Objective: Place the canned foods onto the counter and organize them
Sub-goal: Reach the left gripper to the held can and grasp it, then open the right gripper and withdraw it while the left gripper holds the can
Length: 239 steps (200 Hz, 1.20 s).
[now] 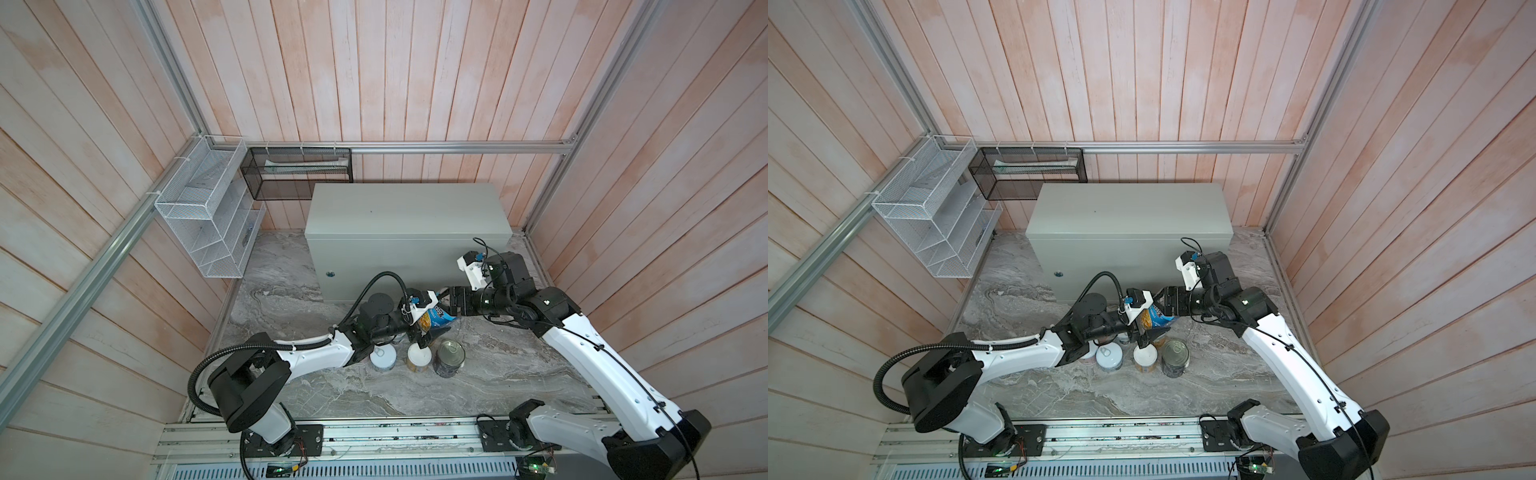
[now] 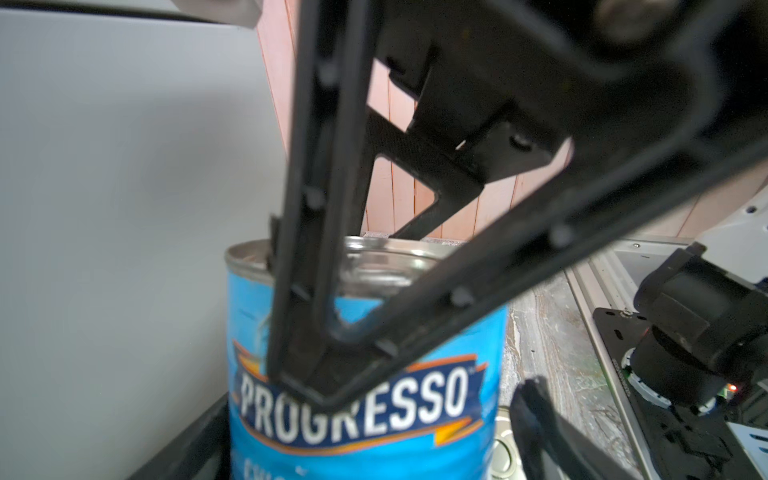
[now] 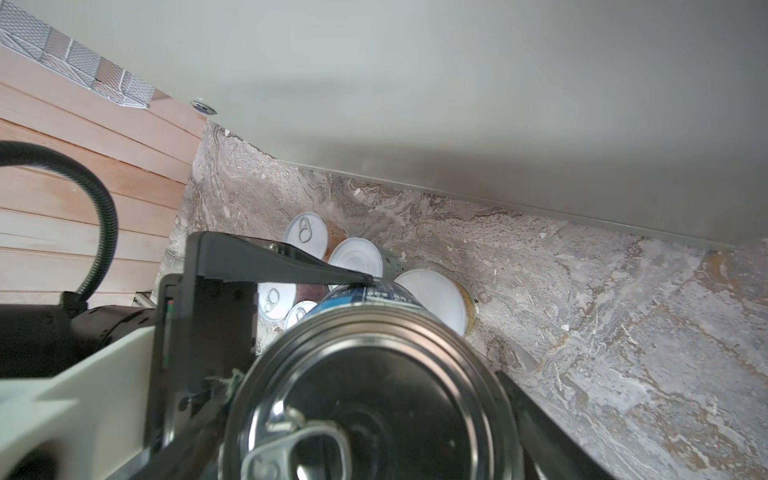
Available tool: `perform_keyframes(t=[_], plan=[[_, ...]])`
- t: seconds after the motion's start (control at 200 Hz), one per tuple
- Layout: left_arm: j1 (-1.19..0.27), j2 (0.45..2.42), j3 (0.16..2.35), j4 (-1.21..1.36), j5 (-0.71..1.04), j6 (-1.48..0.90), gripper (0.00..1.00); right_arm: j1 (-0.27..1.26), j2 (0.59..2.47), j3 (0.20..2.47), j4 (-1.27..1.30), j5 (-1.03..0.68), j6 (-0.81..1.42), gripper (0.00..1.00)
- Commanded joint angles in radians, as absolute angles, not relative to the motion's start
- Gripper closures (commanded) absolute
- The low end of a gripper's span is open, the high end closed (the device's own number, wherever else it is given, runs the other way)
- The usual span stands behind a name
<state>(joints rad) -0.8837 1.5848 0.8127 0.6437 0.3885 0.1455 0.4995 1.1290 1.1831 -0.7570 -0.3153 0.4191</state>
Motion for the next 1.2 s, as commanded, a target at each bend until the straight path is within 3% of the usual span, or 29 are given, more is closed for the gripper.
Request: perform_keyframes(t=[0.0,0.31,0.44,0.74,0.855,1.045,1.19], plan=[[-0.887,1.619,0.843,0.657,0.426,0.130,0.00,0.484,1.078,1.237,-0.615,-0.402,0.434,0.46],[-0.888,1.646,0.871,0.666,0.420,0.139,0.00,0.450,1.078,1.213,-0.575,-0.486,0.459,0.47],[-0.887,1.648,0.874,0.668,0.413,0.137,0.18,0.435,1.084,1.204,-0.578,-0.484,0.451,0.47],[-0.886,1.637,0.882,0.676,0.366,0.087,0.35,0.430,1.074,1.190,-0.573,-0.473,0.453,0.45],[-0.886,1.619,0.896,0.647,0.342,0.060,0.39,0.430,1.057,1.170,-0.546,-0.457,0.459,0.38],[-0.886,1.571,0.905,0.623,0.352,0.029,0.44,0.428,1.025,1.133,-0.494,-0.464,0.480,0.17],[-0.887,1.538,0.917,0.588,0.356,0.019,0.46,0.428,0.997,1.117,-0.477,-0.439,0.477,0.10]])
